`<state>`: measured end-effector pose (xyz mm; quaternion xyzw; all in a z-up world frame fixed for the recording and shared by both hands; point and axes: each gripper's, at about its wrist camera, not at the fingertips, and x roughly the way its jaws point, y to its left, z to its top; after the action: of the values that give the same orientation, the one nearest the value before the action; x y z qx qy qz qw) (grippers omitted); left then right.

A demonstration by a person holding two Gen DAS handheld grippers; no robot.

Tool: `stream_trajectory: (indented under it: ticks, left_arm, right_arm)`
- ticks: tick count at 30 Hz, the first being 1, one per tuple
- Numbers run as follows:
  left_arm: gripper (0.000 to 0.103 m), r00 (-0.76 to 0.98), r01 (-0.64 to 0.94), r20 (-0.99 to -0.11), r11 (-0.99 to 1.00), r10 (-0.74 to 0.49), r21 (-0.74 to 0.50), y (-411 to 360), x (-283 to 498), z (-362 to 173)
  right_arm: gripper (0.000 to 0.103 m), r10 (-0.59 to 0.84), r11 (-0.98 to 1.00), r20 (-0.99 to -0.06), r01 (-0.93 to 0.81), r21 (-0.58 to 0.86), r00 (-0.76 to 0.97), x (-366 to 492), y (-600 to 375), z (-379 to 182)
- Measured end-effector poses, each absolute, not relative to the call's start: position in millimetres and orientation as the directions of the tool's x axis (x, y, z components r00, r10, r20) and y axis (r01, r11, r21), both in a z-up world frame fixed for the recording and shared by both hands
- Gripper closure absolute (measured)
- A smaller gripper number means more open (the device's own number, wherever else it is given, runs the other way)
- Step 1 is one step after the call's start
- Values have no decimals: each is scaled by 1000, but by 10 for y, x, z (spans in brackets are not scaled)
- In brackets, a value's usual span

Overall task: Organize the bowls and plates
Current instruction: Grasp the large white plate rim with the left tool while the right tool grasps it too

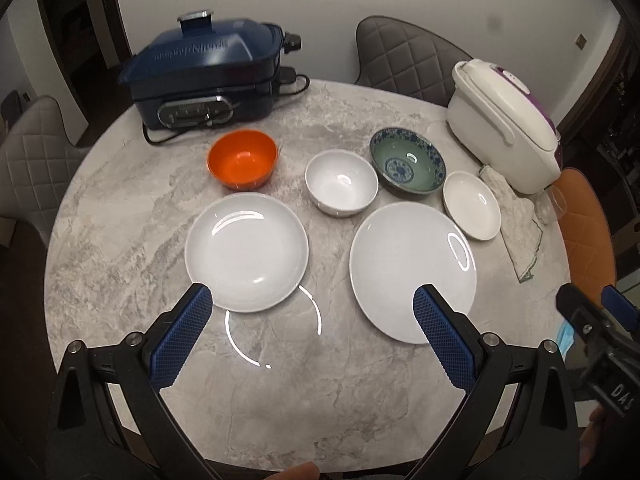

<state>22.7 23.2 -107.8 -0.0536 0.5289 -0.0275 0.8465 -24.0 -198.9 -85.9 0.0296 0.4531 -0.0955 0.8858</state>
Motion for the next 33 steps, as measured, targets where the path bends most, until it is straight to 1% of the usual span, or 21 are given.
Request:
stream_trajectory:
  ticks: [3,6,7,8,10,14,16,17,18,19,20,23,24,29,30,31,32,33]
  left_arm:
    - [2,379,-6,-909,982,-172,-188,323,266,-1528]
    - [3,323,-42,-893,938,-314,-344,444,326,-1993]
    - [3,303,-59,-896,932,-324,-357,450,382,-2153]
    - [3,283,-46,-903,936,-324,-350,416,435,-2277]
    - [3,300,39,-901,947,-314,-318,274,505,-2439]
    - [4,249,105,-900,934,-357,-341,-38,725,-2568]
    - [4,188,112,-936,953,-299,-282,-211,921,-2663]
    - [7,160,102,-955,967,-249,-235,-262,1024,-2736]
    - [13,150,97,-963,972,-226,-213,-296,1106,-2803]
    - [24,149,99,-962,972,-228,-215,-325,1167,-2817]
    - [27,148,98,-964,973,-220,-207,-353,1232,-2868]
    - [27,128,87,-973,980,-190,-180,-391,1402,-3029]
    - [27,115,75,-975,980,-192,-184,-384,1467,-3096]
    - [28,85,52,-972,975,-218,-215,-393,1699,-3301]
    - [28,86,56,-971,974,-222,-218,-405,1743,-3310]
    - [30,75,54,-970,972,-231,-227,-415,1759,-3322]
    - [35,67,47,-966,968,-250,-247,-420,1799,-3346]
    - [35,60,40,-962,963,-267,-265,-438,1835,-3377]
  right_arm:
    - [5,-73,978,-816,202,54,574,-264,-2209,-1045]
    - [5,14,965,-805,203,166,593,-268,-2486,-1318]
    - [5,34,957,-809,213,195,587,-255,-2585,-1429]
    - [5,67,950,-804,209,232,590,-246,-2683,-1538]
    - [6,131,936,-790,189,298,600,-167,-2844,-1754]
    - [8,200,932,-813,151,330,547,103,-3090,-2170]
    - [13,246,923,-814,128,362,527,222,-3212,-2351]
    - [18,266,915,-819,133,380,508,289,-3274,-2438]
    - [23,291,905,-822,139,403,490,363,-3344,-2517]
    - [25,318,893,-818,139,429,479,425,-3415,-2591]
    - [25,344,881,-813,137,452,469,477,-3469,-2651]
    - [29,394,863,-806,123,489,442,603,-3593,-2820]
    - [34,403,862,-810,121,492,426,647,-3623,-2875]
    - [45,467,841,-804,96,533,369,839,-3743,-3087]
    - [45,475,837,-803,96,538,359,903,-3763,-3125]
    - [47,485,833,-797,87,547,360,937,-3776,-3146]
    - [49,495,831,-794,74,551,354,962,-3773,-3162]
    - [51,502,830,-791,61,554,350,996,-3765,-3170]
